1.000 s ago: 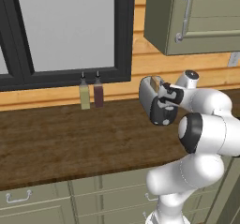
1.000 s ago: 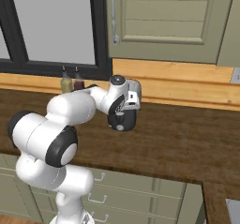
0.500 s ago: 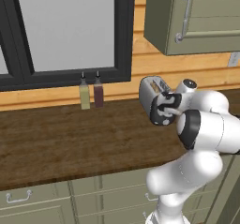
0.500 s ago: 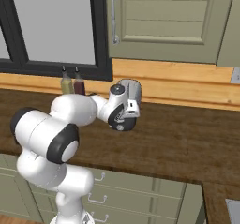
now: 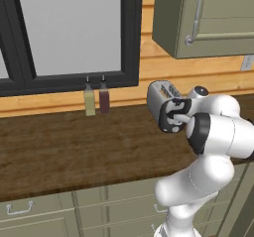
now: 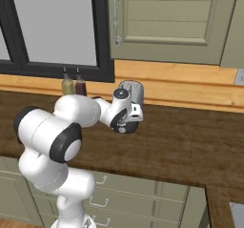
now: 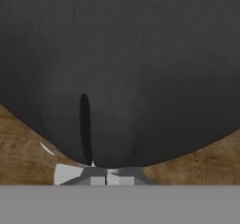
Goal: Start the toaster. Once the lever pops up, take the bread to the plate on the dining counter.
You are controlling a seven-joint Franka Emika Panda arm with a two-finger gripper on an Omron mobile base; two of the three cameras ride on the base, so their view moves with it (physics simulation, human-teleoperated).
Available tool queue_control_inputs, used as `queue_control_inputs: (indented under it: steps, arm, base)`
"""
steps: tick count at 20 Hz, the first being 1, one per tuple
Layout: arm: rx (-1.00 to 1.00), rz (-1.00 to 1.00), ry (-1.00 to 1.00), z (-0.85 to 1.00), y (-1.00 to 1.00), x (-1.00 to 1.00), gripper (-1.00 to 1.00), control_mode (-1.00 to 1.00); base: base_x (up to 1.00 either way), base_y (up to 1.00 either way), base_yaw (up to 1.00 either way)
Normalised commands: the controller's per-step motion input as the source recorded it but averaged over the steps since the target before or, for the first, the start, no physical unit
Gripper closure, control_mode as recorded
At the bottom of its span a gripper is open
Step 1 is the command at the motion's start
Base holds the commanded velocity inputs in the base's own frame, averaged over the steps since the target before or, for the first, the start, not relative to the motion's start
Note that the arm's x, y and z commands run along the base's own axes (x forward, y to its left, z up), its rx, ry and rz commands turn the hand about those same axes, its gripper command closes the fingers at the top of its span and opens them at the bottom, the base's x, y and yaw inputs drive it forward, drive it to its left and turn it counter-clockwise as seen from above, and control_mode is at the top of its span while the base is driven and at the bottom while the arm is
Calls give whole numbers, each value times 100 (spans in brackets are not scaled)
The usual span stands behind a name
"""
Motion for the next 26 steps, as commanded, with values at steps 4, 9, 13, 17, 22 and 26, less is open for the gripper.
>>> queue_control_inputs:
  steps: [4, 9, 13, 17, 22, 26]
  arm:
    - [0, 0, -1, -10, 0, -4, 100, -100]
    - [0, -2, -12, 35, 0, -28, 100, -100]
    - [0, 0, -17, 61, 2, -33, 100, -100]
    - [-4, 0, -7, 45, 60, -29, 100, -100]
    - [-28, 3, 0, 74, 99, -21, 100, -100]
    - [-33, 0, 1, 82, 86, -14, 100, -100]
  base:
    - [0, 0, 0]
    - [0, 0, 0]
    - [0, 0, 0]
    - [0, 0, 0]
    - [0, 0, 0]
    - [0, 0, 0]
